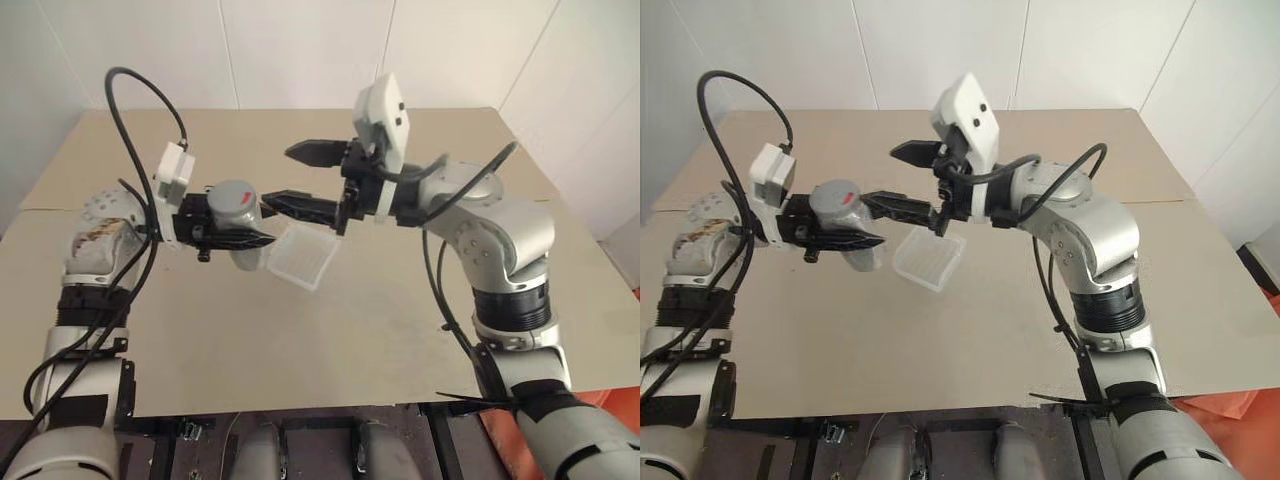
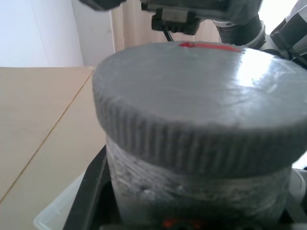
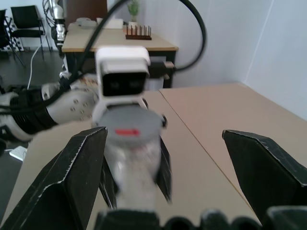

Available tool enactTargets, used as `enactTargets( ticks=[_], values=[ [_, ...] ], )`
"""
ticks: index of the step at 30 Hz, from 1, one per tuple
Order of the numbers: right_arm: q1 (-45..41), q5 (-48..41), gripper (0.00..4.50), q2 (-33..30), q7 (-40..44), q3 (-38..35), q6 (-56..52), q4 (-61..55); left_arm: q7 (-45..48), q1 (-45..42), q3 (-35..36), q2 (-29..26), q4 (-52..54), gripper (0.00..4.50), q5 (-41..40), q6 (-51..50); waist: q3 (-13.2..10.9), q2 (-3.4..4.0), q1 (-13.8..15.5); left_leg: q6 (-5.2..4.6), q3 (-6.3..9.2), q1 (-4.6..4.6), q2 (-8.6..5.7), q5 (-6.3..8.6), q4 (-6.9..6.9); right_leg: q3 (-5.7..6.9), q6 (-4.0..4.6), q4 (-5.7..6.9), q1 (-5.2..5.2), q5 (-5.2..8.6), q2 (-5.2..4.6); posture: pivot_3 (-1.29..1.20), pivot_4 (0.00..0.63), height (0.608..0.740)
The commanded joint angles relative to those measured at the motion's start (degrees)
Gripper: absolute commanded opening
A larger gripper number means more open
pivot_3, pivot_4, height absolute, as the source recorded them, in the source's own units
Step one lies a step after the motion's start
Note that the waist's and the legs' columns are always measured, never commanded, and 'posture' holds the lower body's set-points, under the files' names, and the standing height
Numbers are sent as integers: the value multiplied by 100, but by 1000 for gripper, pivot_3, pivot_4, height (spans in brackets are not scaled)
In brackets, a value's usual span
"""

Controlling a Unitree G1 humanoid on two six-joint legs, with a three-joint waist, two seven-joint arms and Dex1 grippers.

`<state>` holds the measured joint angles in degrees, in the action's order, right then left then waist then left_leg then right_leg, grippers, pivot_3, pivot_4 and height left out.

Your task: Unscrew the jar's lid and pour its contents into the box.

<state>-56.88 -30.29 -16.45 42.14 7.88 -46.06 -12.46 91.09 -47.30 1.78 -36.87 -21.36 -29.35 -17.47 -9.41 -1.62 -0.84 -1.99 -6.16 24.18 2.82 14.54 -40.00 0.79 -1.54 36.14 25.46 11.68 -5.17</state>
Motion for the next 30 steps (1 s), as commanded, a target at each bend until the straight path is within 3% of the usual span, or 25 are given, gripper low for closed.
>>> enactTargets(
  ticks=[1,7,16,30],
  values=[
    [-299,139,4458,217,-212,124,98,29,25,-272,10,75,-20,1941,0,122,0,0,-1,0,0,0,0,0,0,0,0,0,0,0,0,0,150,740],
    [-406,594,4458,513,-228,519,489,481,38,-312,-2,122,-61,1941,26,184,0,0,-7,-1,0,1,-1,0,0,-1,0,-3,0,0,0,0,150,740],
    [-504,864,4458,701,-235,417,781,1068,50,-172,71,-20,144,1941,-39,147,0,0,-12,0,0,1,0,0,1,0,0,-3,0,0,0,0,150,740],
    [148,456,4458,-432,46,-265,712,669,63,217,321,-476,530,1941,-229,-15,0,0,34,-2,1,1,-2,2,0,7,0,-6,-6,0,-6,0,150,740]
  ],
)
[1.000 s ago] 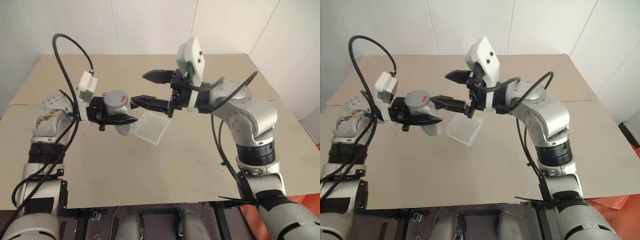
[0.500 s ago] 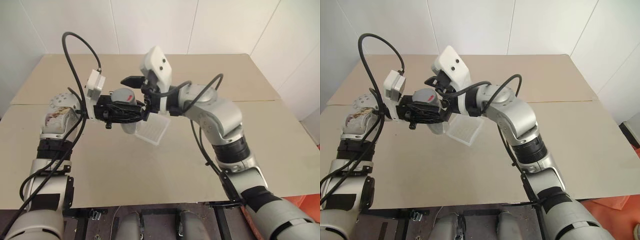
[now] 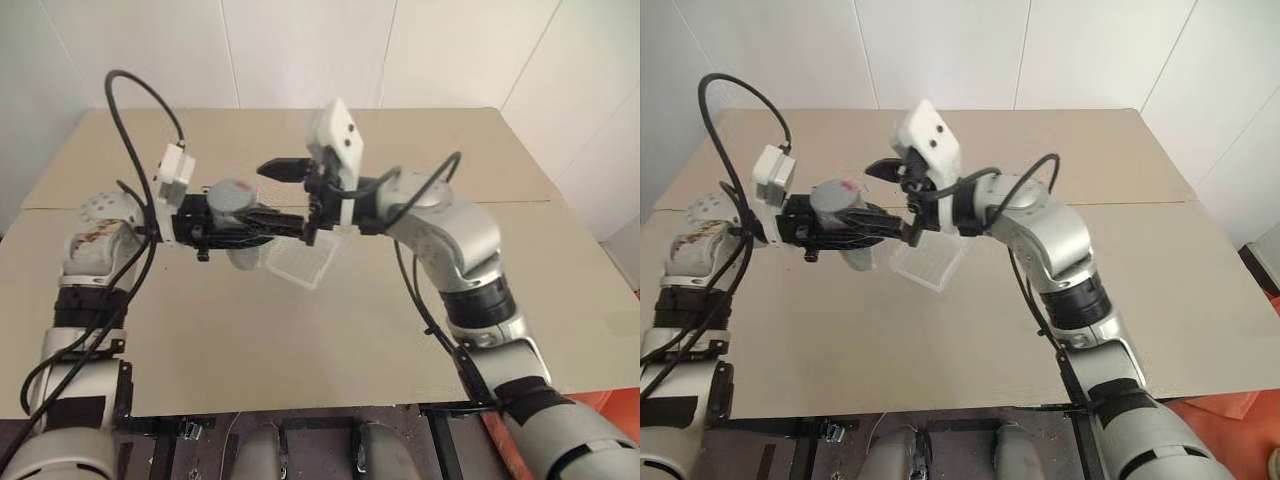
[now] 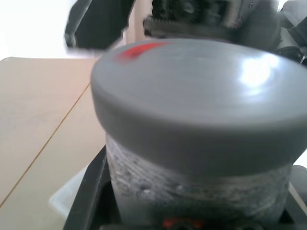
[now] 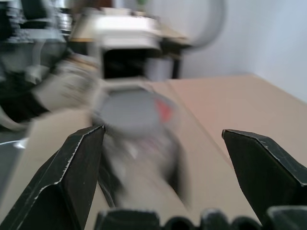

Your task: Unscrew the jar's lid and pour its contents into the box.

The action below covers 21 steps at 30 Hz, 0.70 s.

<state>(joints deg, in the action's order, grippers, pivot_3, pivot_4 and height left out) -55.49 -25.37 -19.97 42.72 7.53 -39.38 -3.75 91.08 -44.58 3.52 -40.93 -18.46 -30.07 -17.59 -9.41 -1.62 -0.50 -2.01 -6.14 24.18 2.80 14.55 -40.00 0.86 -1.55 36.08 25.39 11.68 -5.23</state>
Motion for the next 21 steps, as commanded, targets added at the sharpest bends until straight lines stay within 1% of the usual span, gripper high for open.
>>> enactTargets(
  ticks=[1,6,10,14,18,21],
  values=[
    [32,-45,4458,-110,5,-228,46,-237,62,-45,148,-76,256,1941,-165,-9,0,0,-9,0,-1,0,0,0,0,-2,0,0,1,0,0,0,150,740],
    [202,-148,4458,-201,288,-83,55,-634,-31,-39,122,-5,298,1941,-151,-7,0,0,-74,1,0,-1,3,-1,5,-8,0,2,7,0,8,0,150,740],
    [183,-479,4458,-195,516,-87,-172,-1096,-102,-136,88,102,144,1941,-94,62,0,0,-44,1,-1,-1,3,-1,4,-8,0,1,7,0,7,0,150,740],
    [-32,-556,4458,96,239,-30,-370,-1223,-92,-222,33,204,9,1941,-33,141,0,0,-33,1,-1,-1,2,-1,0,-7,0,4,4,0,6,0,150,740],
    [-329,-315,4458,562,-137,219,-321,-936,-84,-339,-27,333,-91,1941,3,172,0,0,-36,1,0,-1,2,-1,-1,-6,0,6,5,0,7,0,150,740],
    [-490,-103,4458,775,-312,361,-254,-701,-60,-379,-33,368,-141,1941,34,191,0,0,-37,2,0,-1,2,-1,-1,-6,0,5,5,0,7,0,150,740]
  ],
)
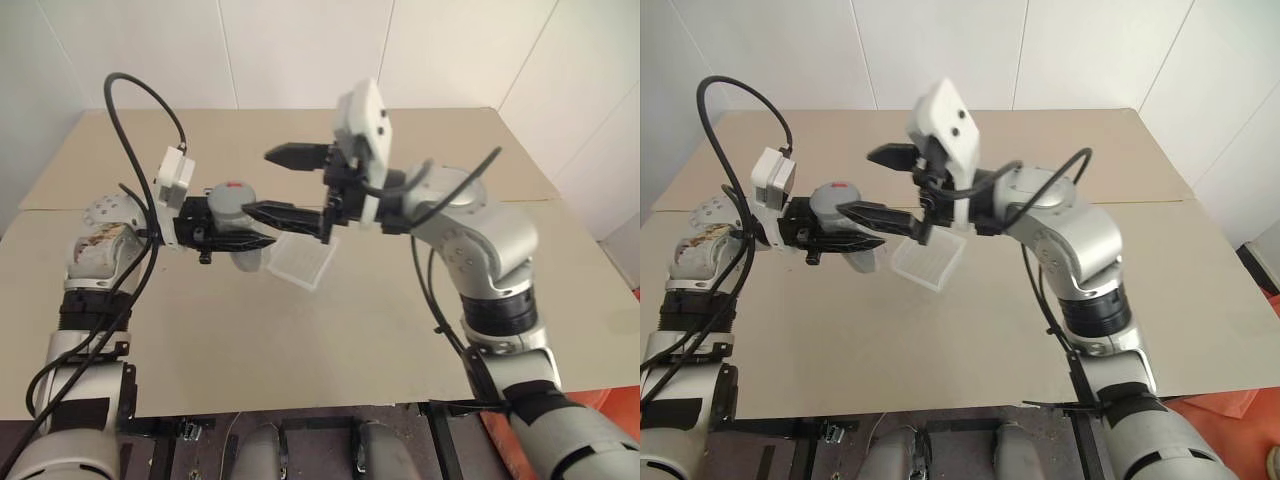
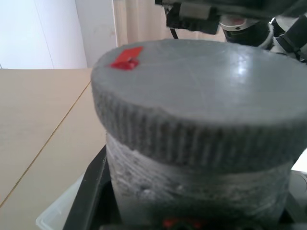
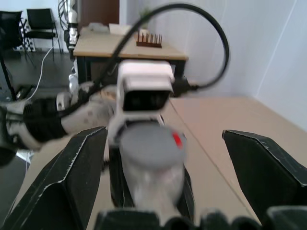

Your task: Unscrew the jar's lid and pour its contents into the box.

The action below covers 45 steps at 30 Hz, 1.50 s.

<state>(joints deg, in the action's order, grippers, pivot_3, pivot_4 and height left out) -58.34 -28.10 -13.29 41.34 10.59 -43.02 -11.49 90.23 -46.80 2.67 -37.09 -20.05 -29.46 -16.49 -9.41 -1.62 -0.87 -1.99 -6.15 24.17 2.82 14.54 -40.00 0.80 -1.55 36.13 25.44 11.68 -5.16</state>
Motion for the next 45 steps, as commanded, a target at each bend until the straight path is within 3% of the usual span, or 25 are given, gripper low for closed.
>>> enactTargets(
  ticks=[1,17,39,45],
  values=[
    [-242,230,4458,160,-203,107,133,127,32,-161,53,-13,10,1941,-20,84,0,0,0,0,0,0,0,0,0,0,0,-1,0,0,-1,0,150,740],
    [-431,778,4458,549,-355,291,318,644,38,-52,103,-104,112,1941,-26,50,0,0,-10,1,0,1,0,-1,1,1,0,-1,1,0,0,0,150,740],
    [251,381,4458,-582,-230,-177,-7,-100,52,-16,137,-248,107,1941,-36,73,0,0,7,-1,-1,1,0,1,1,0,0,-3,0,0,-2,0,150,740],
    [457,52,4458,-769,211,-157,-17,-539,65,-43,122,-226,70,1941,-10,81,0,0,0,-1,0,1,0,1,1,0,0,-3,0,0,-1,0,150,740]
  ],
)
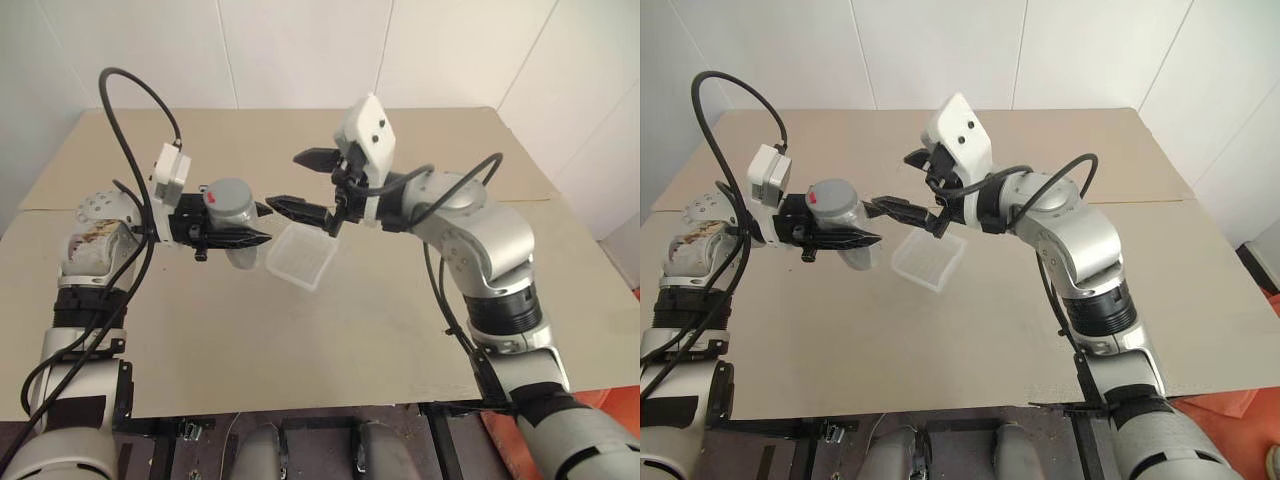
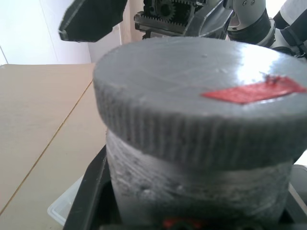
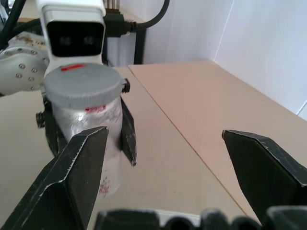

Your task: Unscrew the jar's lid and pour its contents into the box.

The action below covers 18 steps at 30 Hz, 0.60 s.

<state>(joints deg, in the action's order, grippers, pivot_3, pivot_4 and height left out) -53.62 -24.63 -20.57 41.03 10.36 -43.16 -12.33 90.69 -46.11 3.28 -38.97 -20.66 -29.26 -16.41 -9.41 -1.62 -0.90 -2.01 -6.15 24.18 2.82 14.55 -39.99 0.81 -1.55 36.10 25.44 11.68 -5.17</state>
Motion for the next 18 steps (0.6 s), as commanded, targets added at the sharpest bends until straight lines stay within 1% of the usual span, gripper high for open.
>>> enactTargets(
  ticks=[1,5,10,18],
  values=[
    [-19,-348,4458,-18,254,-130,-29,-503,18,-116,58,-32,122,1941,-25,80,0,0,2,0,0,0,0,0,0,0,0,0,0,0,0,0,150,740],
    [-207,-479,4458,260,81,-120,-183,-460,-2,-104,46,0,143,1941,-21,82,0,0,-5,0,0,-2,0,0,-1,0,0,2,-1,0,0,0,150,740],
    [-548,-365,4458,574,-66,31,-285,-86,12,-90,26,33,139,1941,-6,114,0,0,3,0,0,-1,0,0,-1,0,0,2,-1,0,0,0,150,740],
    [-907,-328,4458,846,144,258,-257,383,37,-156,-8,85,55,1941,27,220,0,0,8,0,0,1,-1,0,-1,1,0,0,-1,0,-1,0,150,740]
  ],
)
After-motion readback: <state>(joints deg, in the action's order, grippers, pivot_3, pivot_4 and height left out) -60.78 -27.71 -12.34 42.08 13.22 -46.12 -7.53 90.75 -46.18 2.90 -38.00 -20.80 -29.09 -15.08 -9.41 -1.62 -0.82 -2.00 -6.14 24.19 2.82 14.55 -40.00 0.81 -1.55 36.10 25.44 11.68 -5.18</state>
